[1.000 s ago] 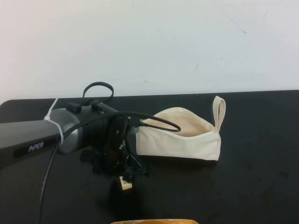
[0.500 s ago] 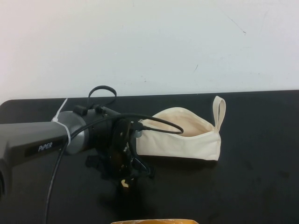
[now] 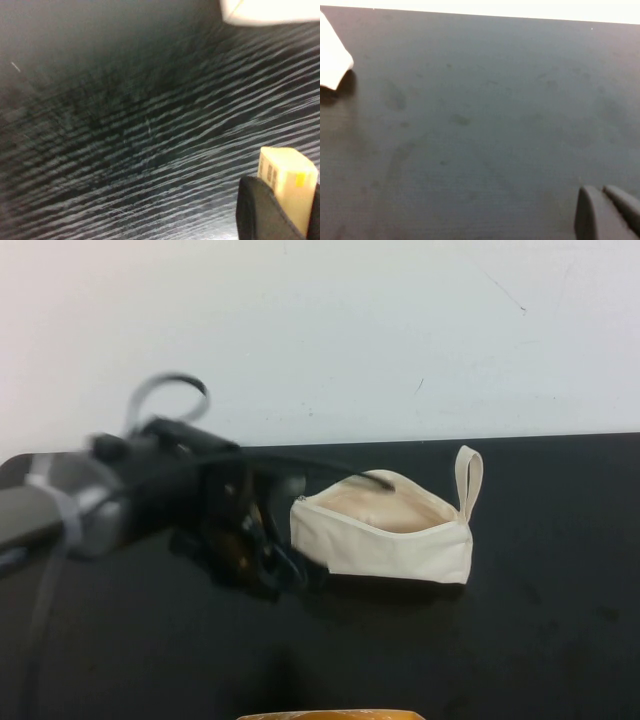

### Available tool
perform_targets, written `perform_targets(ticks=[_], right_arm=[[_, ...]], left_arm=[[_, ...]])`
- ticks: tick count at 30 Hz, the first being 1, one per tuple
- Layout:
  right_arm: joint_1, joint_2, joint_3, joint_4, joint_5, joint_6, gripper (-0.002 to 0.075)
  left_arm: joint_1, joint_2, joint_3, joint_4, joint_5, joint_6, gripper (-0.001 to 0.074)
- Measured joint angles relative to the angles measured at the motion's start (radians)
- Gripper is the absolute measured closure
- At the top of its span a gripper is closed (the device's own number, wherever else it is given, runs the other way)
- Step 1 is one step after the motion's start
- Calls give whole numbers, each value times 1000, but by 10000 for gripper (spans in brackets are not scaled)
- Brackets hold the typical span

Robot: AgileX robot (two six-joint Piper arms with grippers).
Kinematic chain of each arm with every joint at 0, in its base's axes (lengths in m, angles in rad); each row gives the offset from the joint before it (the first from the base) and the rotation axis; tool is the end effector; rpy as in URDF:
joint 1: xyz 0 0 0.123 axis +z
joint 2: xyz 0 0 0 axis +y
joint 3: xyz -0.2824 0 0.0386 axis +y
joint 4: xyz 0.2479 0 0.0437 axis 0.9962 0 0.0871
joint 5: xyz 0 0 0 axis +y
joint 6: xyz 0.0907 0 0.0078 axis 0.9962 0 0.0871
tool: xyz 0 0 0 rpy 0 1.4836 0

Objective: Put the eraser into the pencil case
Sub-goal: Pick up the eraser from the table, then place the eraser on the pencil case

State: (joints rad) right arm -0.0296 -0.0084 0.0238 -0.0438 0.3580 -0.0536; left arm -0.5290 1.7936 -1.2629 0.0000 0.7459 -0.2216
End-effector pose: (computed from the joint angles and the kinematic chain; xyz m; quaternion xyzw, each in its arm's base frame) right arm 0.0531 -0.0030 0.1733 -0.0214 0.8003 -0.0433 0.5976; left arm 0.3192 -0.1866 0.2176 0.1503 0.9703 -0.0695 0.1763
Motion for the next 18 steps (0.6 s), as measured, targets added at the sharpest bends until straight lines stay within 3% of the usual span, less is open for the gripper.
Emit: perform_targets(ticks=[4,8,13,18], right_arm=[[0,0,0,0,0,0,727],[0,0,0,0,0,0,727],[0,0,0,0,0,0,727],[0,0,0,0,0,0,727]], left_arm=[[-16,-120,0,-5,-75,52,641],[-69,-185,0,-7,-282,91,641],[-86,-142,0,-9,-531,96,641],[-86,-41,2,-9,-615,93,641]])
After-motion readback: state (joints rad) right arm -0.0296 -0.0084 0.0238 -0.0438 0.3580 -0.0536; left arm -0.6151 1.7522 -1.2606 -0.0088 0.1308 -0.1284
